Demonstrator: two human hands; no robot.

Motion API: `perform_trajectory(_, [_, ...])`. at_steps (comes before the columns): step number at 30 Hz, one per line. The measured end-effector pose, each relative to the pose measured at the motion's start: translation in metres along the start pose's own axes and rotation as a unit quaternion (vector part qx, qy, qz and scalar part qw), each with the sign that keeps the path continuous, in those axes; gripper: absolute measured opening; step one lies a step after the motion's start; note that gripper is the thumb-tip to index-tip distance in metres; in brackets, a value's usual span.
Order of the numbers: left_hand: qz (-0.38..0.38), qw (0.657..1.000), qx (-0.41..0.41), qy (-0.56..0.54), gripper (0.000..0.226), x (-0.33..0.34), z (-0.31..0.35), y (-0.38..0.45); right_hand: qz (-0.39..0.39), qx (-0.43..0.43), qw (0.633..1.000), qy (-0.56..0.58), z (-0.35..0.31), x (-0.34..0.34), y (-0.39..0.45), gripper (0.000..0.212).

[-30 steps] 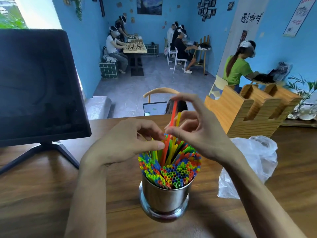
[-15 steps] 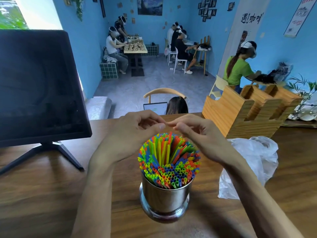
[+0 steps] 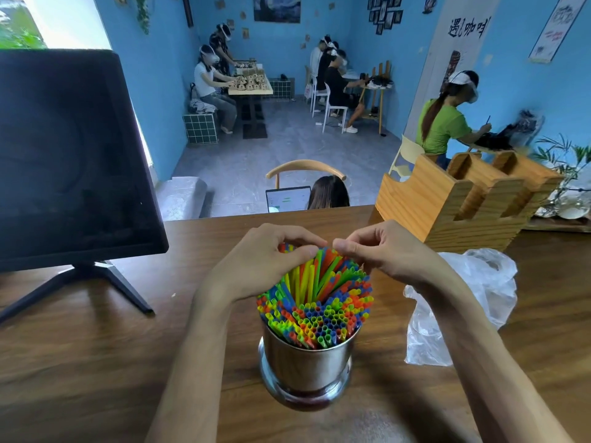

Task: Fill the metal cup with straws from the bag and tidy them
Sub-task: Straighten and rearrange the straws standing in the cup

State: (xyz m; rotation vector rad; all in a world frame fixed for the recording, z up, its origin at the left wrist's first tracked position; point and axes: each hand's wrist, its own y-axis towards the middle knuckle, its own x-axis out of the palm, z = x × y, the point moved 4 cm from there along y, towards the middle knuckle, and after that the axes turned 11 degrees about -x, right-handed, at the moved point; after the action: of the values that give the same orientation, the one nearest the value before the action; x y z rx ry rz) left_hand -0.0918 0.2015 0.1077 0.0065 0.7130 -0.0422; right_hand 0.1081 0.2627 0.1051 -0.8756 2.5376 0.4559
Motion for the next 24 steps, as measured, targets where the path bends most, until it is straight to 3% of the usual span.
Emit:
perform_trajectory(5, [0.018, 1.0, -0.01, -0.02, 0.015, 0.001, -0.003, -0.001, -0.006, -0.015, 1.0, -0.004, -0.003, -0.001, 0.001, 0.037])
perform_trajectory(11, [0.056, 0.998, -0.019, -0.005, 0.01, 0.004, -0.002, -0.006, 0.009, -0.04, 0.998, -0.047, -0.01, 0.003, 0.008, 0.012])
perform_trajectory(15, [0.069, 0.997, -0.025, -0.015, 0.009, 0.002, -0.003, -0.007, 0.007, -0.053, 0.995, -0.083, -0.013, 0.004, 0.01, 0.009])
perform_trajectory(19, [0.063, 0.997, -0.036, -0.02, 0.005, 0.001, -0.004, -0.006, 0.071, -0.079, 0.993, -0.042, -0.021, -0.002, 0.01, 0.015])
perform_trajectory(21, [0.067, 0.996, -0.031, -0.043, 0.015, 0.0, -0.003, -0.005, 0.113, -0.104, 0.988, -0.014, -0.028, -0.008, 0.01, 0.025])
perform_trajectory(24, [0.078, 0.995, -0.013, -0.061, 0.022, -0.001, 0.007, -0.004, 0.168, -0.171, 0.971, 0.012, -0.046, -0.016, 0.01, 0.02])
